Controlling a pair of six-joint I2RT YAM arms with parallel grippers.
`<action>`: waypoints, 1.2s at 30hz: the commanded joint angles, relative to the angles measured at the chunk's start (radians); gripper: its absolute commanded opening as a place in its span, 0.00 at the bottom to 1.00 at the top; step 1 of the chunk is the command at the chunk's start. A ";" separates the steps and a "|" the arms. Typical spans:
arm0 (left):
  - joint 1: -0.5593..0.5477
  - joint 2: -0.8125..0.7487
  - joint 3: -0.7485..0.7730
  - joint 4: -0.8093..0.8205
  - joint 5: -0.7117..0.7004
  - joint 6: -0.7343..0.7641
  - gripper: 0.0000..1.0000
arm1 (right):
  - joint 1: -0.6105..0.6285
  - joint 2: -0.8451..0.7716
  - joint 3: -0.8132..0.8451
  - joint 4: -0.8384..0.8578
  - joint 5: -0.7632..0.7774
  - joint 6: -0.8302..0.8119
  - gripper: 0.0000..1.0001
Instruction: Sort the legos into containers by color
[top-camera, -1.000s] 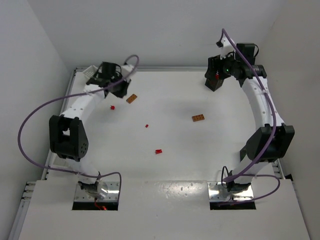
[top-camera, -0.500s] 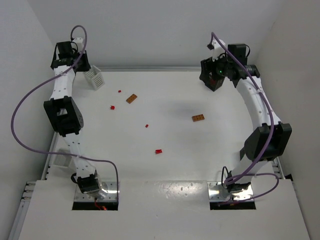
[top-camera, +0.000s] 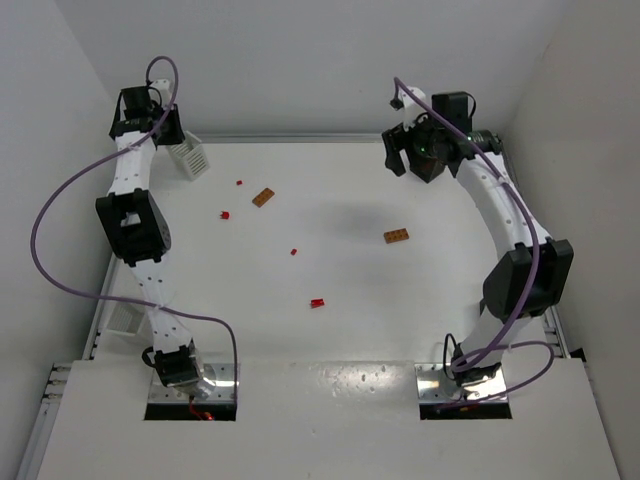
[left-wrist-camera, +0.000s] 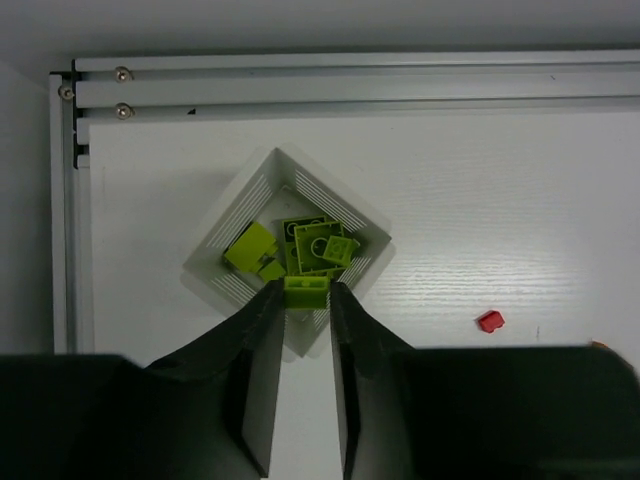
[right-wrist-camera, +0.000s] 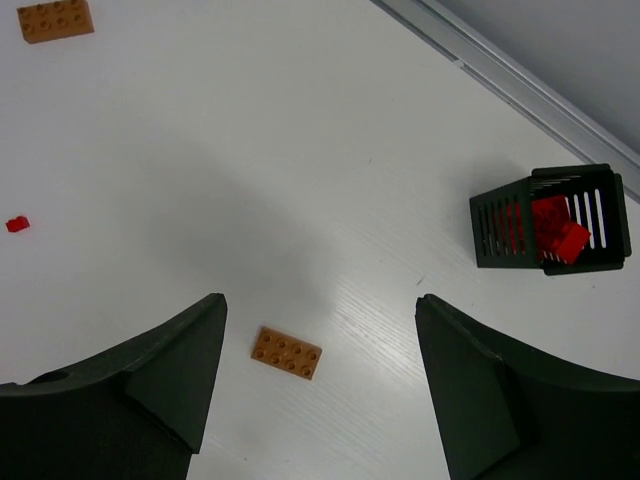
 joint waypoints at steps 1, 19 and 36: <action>-0.003 0.009 0.048 0.026 -0.025 -0.005 0.32 | 0.032 0.007 0.034 0.009 0.028 -0.041 0.77; 0.037 -0.268 -0.177 0.035 0.125 -0.080 0.61 | 0.375 -0.115 -0.252 -0.225 -0.103 -0.382 0.63; 0.106 -0.864 -0.722 -0.003 0.227 -0.116 0.99 | 0.704 0.109 -0.277 -0.210 0.023 -0.277 0.78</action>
